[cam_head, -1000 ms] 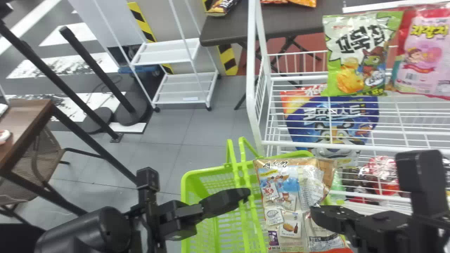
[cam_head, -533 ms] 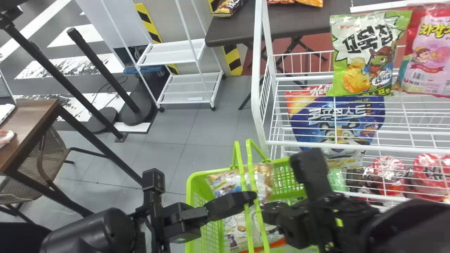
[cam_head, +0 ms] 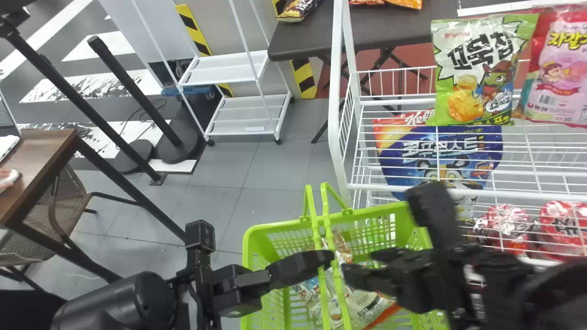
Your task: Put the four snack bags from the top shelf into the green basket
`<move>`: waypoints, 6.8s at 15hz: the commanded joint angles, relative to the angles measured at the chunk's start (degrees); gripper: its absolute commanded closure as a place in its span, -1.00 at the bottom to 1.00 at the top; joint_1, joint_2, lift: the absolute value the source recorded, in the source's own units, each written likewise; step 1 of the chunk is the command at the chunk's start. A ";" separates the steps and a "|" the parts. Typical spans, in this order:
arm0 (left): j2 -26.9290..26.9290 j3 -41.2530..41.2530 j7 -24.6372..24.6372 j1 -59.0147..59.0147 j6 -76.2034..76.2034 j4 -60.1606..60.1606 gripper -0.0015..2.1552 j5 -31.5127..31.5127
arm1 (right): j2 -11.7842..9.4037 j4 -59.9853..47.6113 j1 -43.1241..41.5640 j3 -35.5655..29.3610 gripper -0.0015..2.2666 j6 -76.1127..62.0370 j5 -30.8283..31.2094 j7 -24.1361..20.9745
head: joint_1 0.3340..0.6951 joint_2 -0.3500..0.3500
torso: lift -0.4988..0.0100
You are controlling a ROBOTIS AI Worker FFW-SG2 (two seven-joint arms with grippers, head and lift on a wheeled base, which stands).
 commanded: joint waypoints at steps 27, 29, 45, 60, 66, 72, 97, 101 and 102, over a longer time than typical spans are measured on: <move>0.54 -0.26 -0.66 0.35 0.24 0.88 0.99 0.28 | 1.41 50.56 -34.05 -13.37 0.95 -44.10 11.19 -5.55 | 1.00 0.30 | 0.96; 0.54 -0.08 -0.66 0.44 0.24 0.88 0.99 0.28 | 1.41 49.24 -32.82 -13.29 0.99 -44.46 10.93 -5.47 | 1.00 0.32 | 0.96; 0.54 0.45 -0.66 0.26 0.24 1.06 0.99 0.36 | -1.63 -8.32 -1.27 -20.93 0.99 -10.88 -0.06 -1.25 | 1.00 0.43 | 0.96; 0.19 0.01 -0.66 0.09 0.24 0.88 0.99 0.54 | -2.86 -3.23 2.95 -7.92 0.99 1.25 -11.84 0.42 | 1.00 1.00 | 0.96; 0.19 0.01 -0.66 0.26 0.24 0.62 0.99 0.89 | 0.04 15.41 -7.69 4.12 0.98 -6.84 -10.69 -2.48 | 1.00 1.00 | 0.96; 0.28 0.01 -0.66 0.35 0.24 0.62 0.99 0.89 | 1.41 21.38 -11.29 7.54 -1.00 -5.96 -9.90 -3.36 | 1.00 1.00 | 0.96; 0.63 0.45 -0.66 0.18 0.24 1.58 0.99 0.98 | -3.38 41.77 -27.46 -30.34 0.08 -41.82 12.24 2.36 | 1.00 -0.23 | 0.96; 0.63 0.45 -0.66 0.18 0.24 1.67 0.99 1.07 | -3.03 40.46 -25.97 -29.98 0.99 -42.17 11.63 1.48 | 1.00 -0.21 | 0.96; 0.63 0.45 -0.66 0.18 0.24 1.67 0.99 1.07 | -2.94 39.49 -25.35 -30.16 0.99 -42.70 11.54 1.48 | 1.00 -0.21 | 0.96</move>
